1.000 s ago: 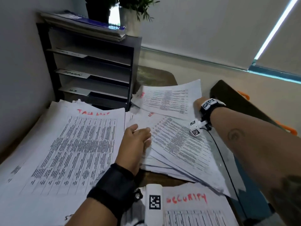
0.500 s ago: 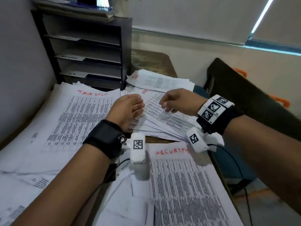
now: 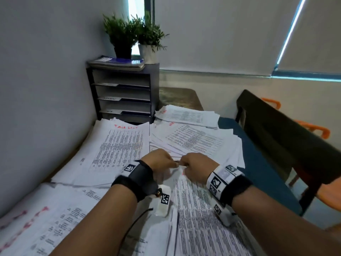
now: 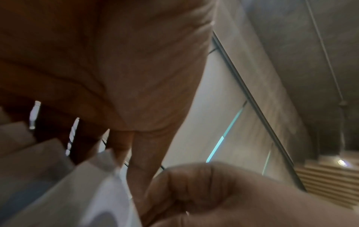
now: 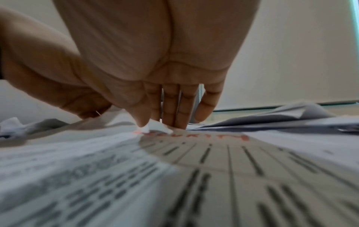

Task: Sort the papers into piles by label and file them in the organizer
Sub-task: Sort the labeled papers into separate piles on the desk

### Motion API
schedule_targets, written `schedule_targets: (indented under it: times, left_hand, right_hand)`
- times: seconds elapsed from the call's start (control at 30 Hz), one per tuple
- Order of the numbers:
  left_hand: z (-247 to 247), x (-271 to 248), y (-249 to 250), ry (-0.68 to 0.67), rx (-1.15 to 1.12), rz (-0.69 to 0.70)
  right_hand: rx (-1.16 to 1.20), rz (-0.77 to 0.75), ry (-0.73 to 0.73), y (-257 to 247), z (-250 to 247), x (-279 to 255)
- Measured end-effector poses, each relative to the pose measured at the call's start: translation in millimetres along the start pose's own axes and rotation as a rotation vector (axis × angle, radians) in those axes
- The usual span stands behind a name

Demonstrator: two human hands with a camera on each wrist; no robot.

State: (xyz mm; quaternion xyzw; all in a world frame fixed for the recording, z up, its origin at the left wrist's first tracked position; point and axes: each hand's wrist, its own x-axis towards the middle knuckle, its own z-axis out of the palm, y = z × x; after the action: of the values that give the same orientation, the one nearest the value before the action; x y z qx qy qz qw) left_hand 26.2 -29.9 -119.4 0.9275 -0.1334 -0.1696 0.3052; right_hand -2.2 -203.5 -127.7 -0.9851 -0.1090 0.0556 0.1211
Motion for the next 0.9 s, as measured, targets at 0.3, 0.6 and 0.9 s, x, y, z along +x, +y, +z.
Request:
schedule_targets:
  times: [0.3, 0.6, 0.9]
  left_hand:
    - [16.7, -35.4, -6.6, 0.190, 0.035, 0.194]
    - [42.6, -46.1, -12.1, 0.150, -0.761, 0.132]
    - [46.1, -38.1, -16.2, 0.295, -1.150, 0.021]
  right_hand:
    - [0.179, -0.107, 0.286, 6.4, -18.2, -40.3]
    - [0.279, 0.024, 0.588, 25.4, -30.9, -60.3]
    - [1.108, 0.292, 0.346, 69.2, -11.7, -89.6]
